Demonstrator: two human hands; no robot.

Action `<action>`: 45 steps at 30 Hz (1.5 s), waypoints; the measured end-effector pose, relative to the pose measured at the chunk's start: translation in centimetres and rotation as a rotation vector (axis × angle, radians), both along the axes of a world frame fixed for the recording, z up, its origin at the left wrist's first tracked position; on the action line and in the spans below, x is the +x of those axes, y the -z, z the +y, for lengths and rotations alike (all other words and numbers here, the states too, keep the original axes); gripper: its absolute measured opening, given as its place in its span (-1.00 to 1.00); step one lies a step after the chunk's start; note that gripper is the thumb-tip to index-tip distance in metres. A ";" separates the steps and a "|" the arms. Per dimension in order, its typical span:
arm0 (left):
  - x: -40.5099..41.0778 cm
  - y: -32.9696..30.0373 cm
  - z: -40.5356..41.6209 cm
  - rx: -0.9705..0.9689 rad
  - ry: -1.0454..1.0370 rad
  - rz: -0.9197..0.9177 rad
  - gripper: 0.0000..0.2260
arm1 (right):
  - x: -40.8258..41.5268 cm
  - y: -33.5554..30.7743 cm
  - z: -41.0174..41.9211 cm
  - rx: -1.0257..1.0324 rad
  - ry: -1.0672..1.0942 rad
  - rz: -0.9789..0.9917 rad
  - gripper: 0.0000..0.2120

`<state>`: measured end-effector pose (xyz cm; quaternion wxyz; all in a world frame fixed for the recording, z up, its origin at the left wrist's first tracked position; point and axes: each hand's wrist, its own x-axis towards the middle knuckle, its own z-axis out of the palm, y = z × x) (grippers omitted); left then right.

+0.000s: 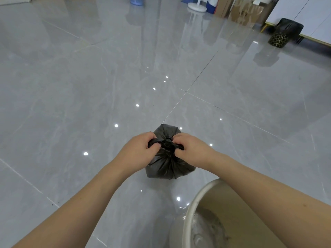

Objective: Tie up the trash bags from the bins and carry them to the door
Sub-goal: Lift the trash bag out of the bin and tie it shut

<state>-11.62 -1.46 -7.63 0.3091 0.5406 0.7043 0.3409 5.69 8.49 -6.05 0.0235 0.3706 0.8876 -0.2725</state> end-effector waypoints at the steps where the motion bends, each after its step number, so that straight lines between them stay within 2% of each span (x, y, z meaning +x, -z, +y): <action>1: -0.2 -0.1 0.2 0.015 0.008 0.014 -0.87 | 0.0 0.0 0.0 0.035 -0.027 -0.038 -0.92; 5: -0.5 -0.4 0.5 0.031 0.046 -0.065 -0.89 | 0.1 0.4 0.5 0.125 -0.046 -0.059 -0.69; 9: -0.5 -0.7 0.5 -0.003 0.061 -0.206 -0.85 | 0.2 0.5 0.4 0.151 0.082 0.053 -0.65; 12: -0.5 -1.0 0.7 -0.003 0.062 -0.187 -0.86 | -0.1 -0.7 0.1 -0.099 0.141 0.073 -0.61; 13: -0.4 -1.1 0.8 0.013 0.056 -0.152 -0.86 | -0.2 -1.2 -0.1 -0.210 0.163 0.070 -0.63; 15: -0.3 -1.4 1.0 0.039 0.037 -0.121 -0.87 | -0.4 -1.9 -0.5 -0.374 0.204 0.092 -0.82; 17: -0.2 -1.5 1.1 0.059 0.028 -0.117 -0.88 | -0.1 -2.3 -0.5 -0.423 0.186 0.080 -0.81; 18: -0.2 -1.4 1.2 0.066 0.024 -0.102 -0.88 | 0.0 -2.4 -0.5 -0.386 0.154 0.048 -0.76; 21: -0.1 -1.0 1.2 0.056 0.018 -0.117 -0.85 | 0.3 -2.4 -0.6 -0.104 -0.003 -0.045 -0.84; 24: 0.2 -0.7 1.0 0.019 0.011 -0.233 -0.83 | 0.6 -2.5 -0.8 0.148 -0.093 -0.029 -0.91; 26: 0.5 -0.3 0.9 -0.019 -0.032 -0.217 -0.83 | 0.7 -2.5 -1.0 0.286 -0.134 -0.001 -0.96; 29: 1.0 0.0 0.9 -0.074 -0.108 -0.215 -0.83 | 1.1 -2.3 -1.2 0.452 -0.136 -0.006 -0.82; 32: 1.3 -0.4 1.4 -0.069 -0.173 -0.379 -0.80 | 1.3 -2.5 -1.5 0.611 -0.127 0.015 -0.80; 36: 1.2 -1.7 2.0 -0.142 -0.283 -0.585 -0.81 | 1.1 -3.3 -2.1 0.690 -0.176 0.046 -0.70; 38: 1.0 -2.4 1.9 -0.198 -0.288 -0.706 -0.82 | 1.1 -3.5 -2.2 0.697 -0.188 0.049 -0.71; 41: 0.7 -2.7 1.5 -0.173 -0.228 -0.829 -0.65 | 1.3 -3.3 -1.8 0.528 -0.080 0.133 -0.76; 42: 0.8 -2.6 1.3 -0.132 -0.216 -0.783 -0.60 | 1.3 -3.1 -1.6 0.440 -0.028 0.176 -0.77; 43: 1.0 -2.4 1.1 -0.082 -0.197 -0.658 -0.59 | 1.3 -3.0 -1.3 0.351 0.023 0.200 -0.78; 45: 1.5 -1.7 0.7 0.029 -0.162 -0.317 -0.63 | 1.1 -3.1 -0.9 0.166 0.110 0.193 -0.83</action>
